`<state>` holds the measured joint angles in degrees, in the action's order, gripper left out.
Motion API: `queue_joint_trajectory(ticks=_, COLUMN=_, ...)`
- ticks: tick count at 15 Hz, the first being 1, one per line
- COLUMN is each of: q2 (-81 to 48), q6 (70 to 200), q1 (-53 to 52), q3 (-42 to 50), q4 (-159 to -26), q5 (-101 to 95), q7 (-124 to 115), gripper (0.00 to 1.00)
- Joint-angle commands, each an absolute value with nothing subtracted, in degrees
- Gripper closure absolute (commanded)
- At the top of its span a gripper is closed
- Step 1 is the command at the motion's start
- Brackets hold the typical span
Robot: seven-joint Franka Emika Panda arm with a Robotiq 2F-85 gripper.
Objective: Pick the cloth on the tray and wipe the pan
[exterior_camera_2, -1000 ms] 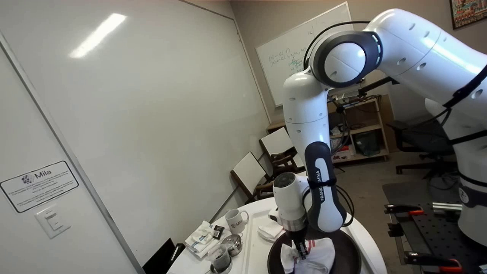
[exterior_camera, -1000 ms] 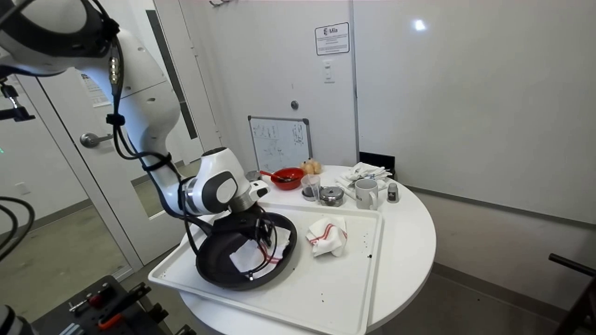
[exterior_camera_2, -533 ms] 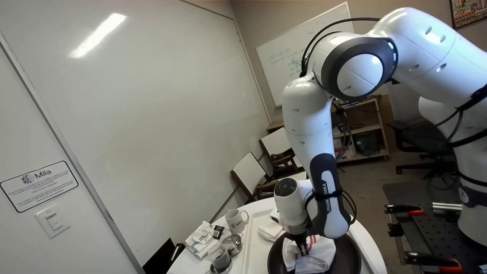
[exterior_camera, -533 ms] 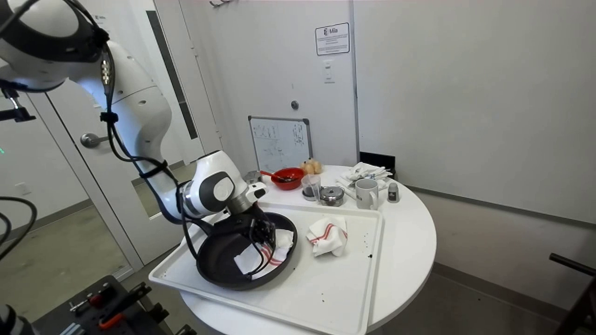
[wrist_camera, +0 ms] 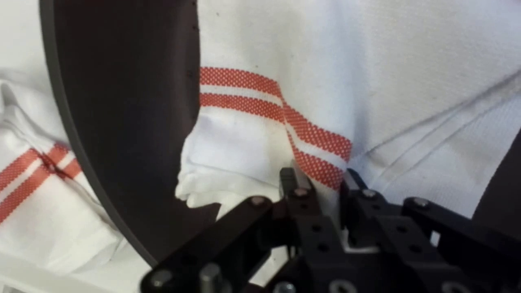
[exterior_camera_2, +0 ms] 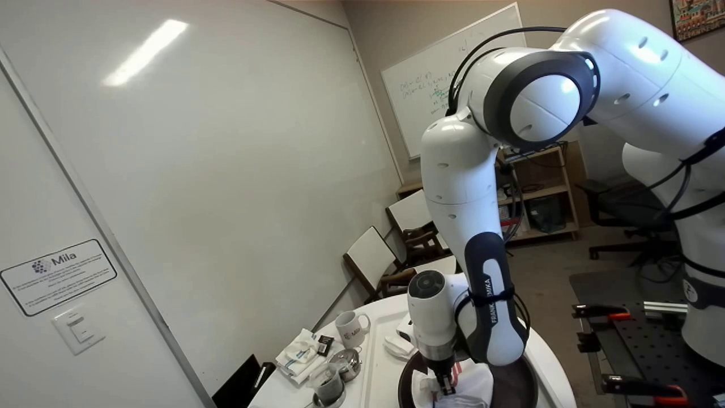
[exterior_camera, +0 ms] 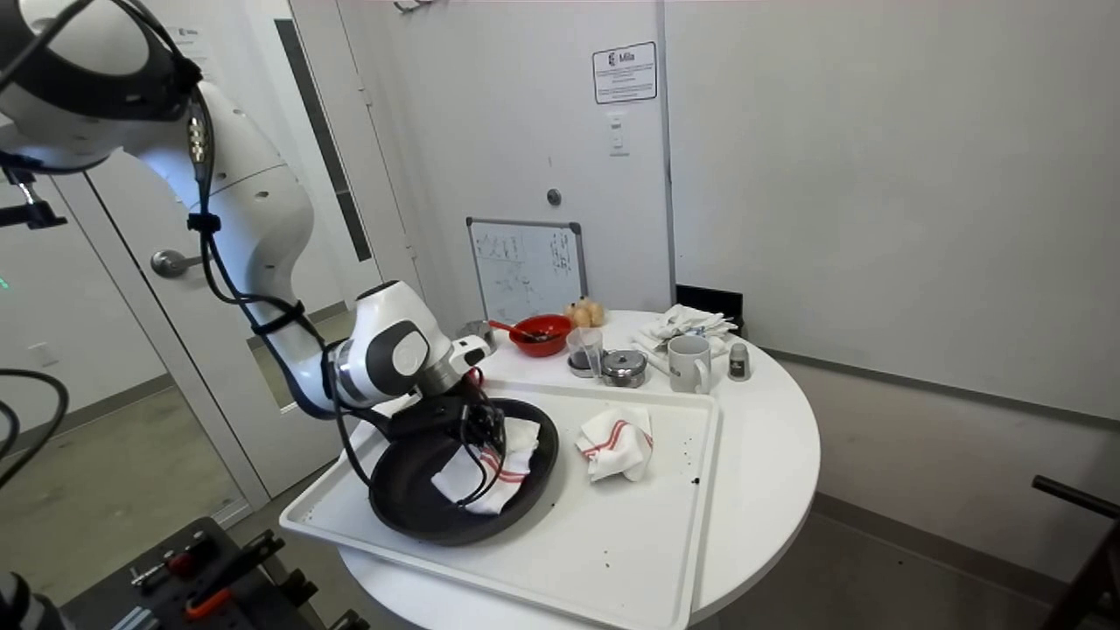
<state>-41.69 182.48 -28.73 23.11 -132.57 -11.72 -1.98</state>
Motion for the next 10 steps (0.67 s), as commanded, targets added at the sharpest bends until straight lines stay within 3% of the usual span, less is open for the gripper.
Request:
queue_joint_trajectory(ticks=1, q2=-39.6, q6=186.1, q1=-26.4, q3=19.0, q4=-133.6, q5=-11.3, q7=1.1, gripper=0.9)
queue_joint_trajectory(ticks=10, q2=-38.0, q6=189.9, q1=-4.0, q3=-5.6, q4=-136.2, q5=-15.8, q7=11.0, gripper=0.9)
